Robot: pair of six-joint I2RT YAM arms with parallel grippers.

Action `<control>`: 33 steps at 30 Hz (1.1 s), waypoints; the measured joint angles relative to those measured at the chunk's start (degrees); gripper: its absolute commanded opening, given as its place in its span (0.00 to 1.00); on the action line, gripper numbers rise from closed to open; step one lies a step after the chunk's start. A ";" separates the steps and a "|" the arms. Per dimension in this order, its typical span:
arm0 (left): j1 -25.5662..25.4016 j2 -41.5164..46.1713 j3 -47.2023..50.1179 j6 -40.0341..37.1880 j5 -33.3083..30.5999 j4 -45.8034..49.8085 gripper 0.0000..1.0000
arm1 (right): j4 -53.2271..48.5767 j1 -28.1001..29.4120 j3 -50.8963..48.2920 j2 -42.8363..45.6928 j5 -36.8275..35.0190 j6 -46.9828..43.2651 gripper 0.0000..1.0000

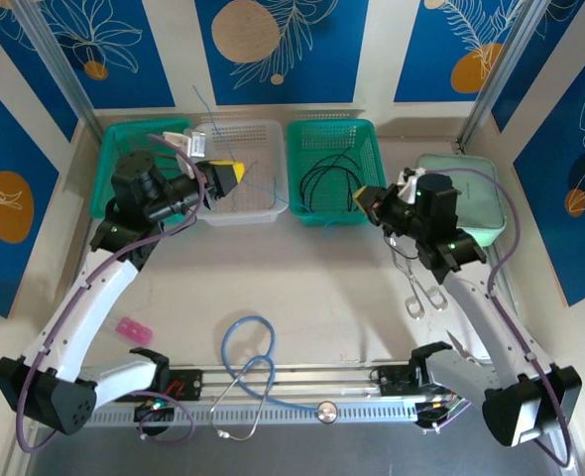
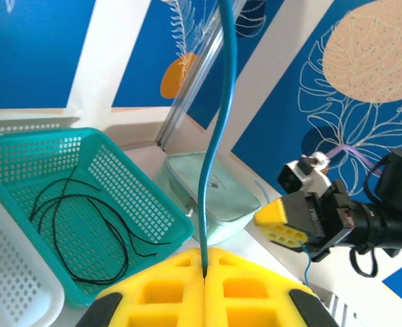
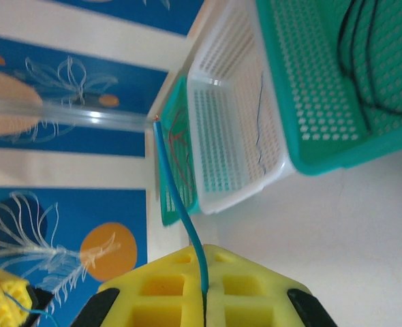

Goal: Untangle the cables

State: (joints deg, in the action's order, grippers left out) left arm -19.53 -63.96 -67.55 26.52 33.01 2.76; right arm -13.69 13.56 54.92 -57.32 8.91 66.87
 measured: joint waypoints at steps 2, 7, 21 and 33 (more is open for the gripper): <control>0.46 0.63 0.46 0.09 -0.26 -0.57 0.00 | -1.40 -2.27 -0.17 1.68 -1.14 -0.02 0.00; 1.03 1.36 2.05 1.90 3.72 -5.64 0.00 | -4.52 -5.35 -0.81 4.63 -2.51 -0.02 0.00; -15.06 -8.61 -0.46 2.43 22.45 -15.52 0.00 | -3.10 -1.05 8.22 -7.50 -1.18 -0.02 0.00; -27.65 -17.00 -1.40 -8.61 16.98 -11.54 0.00 | 4.28 6.67 22.23 -19.52 0.33 3.89 0.00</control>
State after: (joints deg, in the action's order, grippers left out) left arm -47.18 -80.97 -68.95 17.91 50.00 -8.78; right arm -9.41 20.23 77.14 -76.84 9.23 70.76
